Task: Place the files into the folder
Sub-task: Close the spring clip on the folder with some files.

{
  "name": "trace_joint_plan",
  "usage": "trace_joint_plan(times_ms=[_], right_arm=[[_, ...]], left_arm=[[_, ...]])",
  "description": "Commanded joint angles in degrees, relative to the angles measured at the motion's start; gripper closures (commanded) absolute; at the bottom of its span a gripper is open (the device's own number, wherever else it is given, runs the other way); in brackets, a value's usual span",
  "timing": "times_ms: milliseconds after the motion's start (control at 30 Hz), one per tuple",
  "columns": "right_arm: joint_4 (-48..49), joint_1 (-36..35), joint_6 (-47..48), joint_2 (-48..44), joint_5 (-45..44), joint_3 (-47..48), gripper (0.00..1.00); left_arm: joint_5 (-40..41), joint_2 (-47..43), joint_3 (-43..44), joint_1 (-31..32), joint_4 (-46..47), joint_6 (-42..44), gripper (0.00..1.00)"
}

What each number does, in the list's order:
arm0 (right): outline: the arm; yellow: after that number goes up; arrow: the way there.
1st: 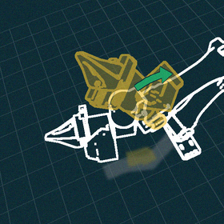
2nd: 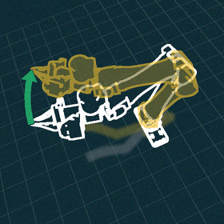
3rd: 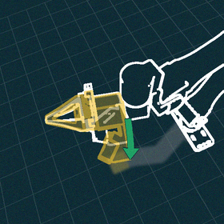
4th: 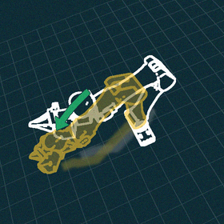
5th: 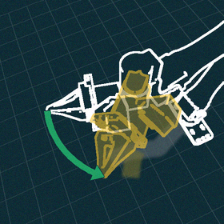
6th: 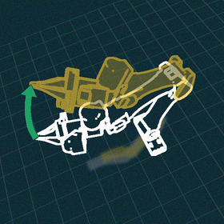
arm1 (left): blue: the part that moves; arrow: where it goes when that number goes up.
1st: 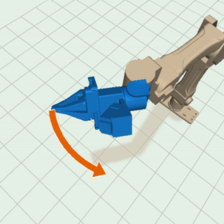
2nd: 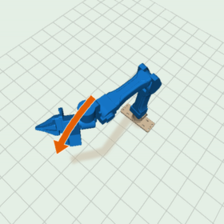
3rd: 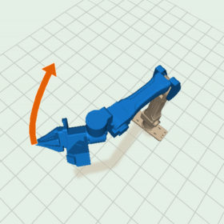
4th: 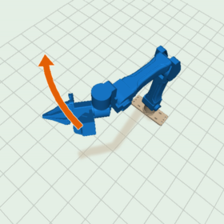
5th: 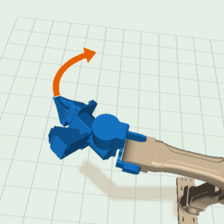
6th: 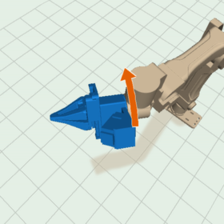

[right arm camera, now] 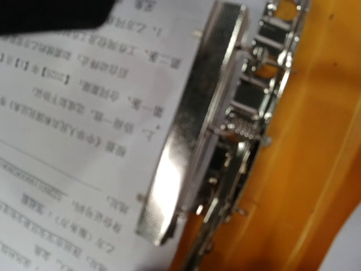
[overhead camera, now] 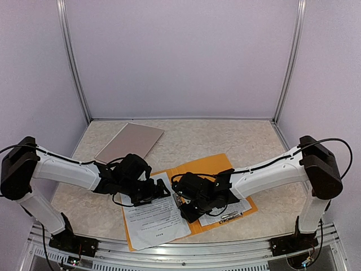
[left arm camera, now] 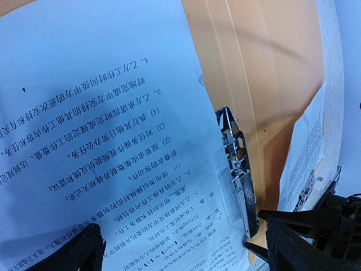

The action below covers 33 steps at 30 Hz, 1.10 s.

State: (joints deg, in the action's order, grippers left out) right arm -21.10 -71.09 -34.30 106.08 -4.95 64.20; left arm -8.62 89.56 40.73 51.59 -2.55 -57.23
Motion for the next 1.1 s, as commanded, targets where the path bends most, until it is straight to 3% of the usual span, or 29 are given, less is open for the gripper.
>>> trace_joint_plan(times_ms=[0, 400, 600, 1067], right_arm=[[-0.2, -0.1, 0.5, 1.4, -1.0, 0.7, 0.67], [-0.3, -0.1, 1.1, 3.6, -1.3, 2.1, 0.74], [-1.8, -0.2, 1.1, 3.1, -1.6, 3.3, 0.84], [-6.4, -0.1, 2.4, 1.3, -3.2, 7.4, 0.85]], left_arm=[[-0.1, 0.2, -1.5, 0.3, -1.1, -0.3, 0.04], [0.4, -0.7, -2.1, 0.4, -1.2, -0.4, 0.04], [0.3, -0.4, -2.1, 0.3, -1.1, -0.4, 0.04], [0.2, 0.0, -2.2, 0.2, -0.9, -0.3, 0.04]])
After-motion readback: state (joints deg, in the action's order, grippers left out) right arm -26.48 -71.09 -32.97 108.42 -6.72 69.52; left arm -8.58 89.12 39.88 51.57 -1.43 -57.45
